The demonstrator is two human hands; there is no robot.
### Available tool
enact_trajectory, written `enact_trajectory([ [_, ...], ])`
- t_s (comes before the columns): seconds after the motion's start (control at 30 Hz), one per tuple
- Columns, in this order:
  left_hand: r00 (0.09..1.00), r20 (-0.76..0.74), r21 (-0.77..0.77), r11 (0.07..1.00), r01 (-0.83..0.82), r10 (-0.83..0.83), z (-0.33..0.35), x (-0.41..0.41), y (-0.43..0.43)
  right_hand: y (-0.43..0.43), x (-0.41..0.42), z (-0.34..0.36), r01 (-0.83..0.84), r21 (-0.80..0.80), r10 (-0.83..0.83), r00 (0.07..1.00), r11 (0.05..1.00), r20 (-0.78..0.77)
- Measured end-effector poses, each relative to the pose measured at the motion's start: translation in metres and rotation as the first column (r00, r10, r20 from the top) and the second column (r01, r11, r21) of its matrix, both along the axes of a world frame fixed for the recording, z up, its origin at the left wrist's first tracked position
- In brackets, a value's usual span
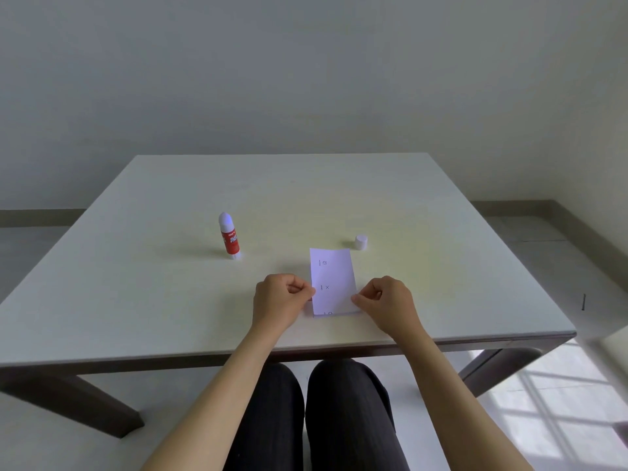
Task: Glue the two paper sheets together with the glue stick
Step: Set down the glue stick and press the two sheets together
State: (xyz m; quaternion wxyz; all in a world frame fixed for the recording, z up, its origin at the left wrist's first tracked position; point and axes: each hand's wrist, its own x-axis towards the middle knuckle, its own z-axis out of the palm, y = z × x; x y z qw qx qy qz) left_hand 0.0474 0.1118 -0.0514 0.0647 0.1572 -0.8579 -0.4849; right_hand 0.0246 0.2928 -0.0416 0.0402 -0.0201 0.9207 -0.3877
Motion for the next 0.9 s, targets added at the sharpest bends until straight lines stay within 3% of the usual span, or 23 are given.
enact_trajectory([
  [0.33,0.999,-0.032,-0.286,0.958,-0.017,0.009,-0.006,0.001,0.01,-0.004,-0.002,-0.013,0.019,0.15,-0.004,0.995,0.989,-0.103],
  [0.43,0.997,-0.073,-0.384,0.923,-0.008,-0.022,-0.007,0.002,0.01,-0.002,-0.003,-0.016,-0.076,0.265,0.122,0.979,0.961,-0.163],
  [0.5,0.986,-0.096,-0.498,0.864,0.069,-0.134,-0.008,0.0,0.007,-0.002,-0.001,-0.02,-0.166,0.428,0.262,0.949,0.888,-0.175],
  [0.6,0.938,0.037,-0.663,0.694,0.282,-0.345,-0.009,-0.007,-0.005,-0.007,0.005,-0.03,-0.23,0.546,0.359,0.923,0.806,-0.141],
  [0.7,0.893,0.217,-0.617,0.653,0.439,-0.395,-0.009,-0.012,-0.024,-0.015,0.009,-0.033,-0.241,0.524,0.365,0.919,0.817,-0.147],
  [0.9,0.884,0.243,-0.605,0.65,0.46,-0.399,-0.007,-0.011,-0.064,-0.054,0.014,-0.035,-0.28,0.491,0.406,0.898,0.825,-0.171],
])
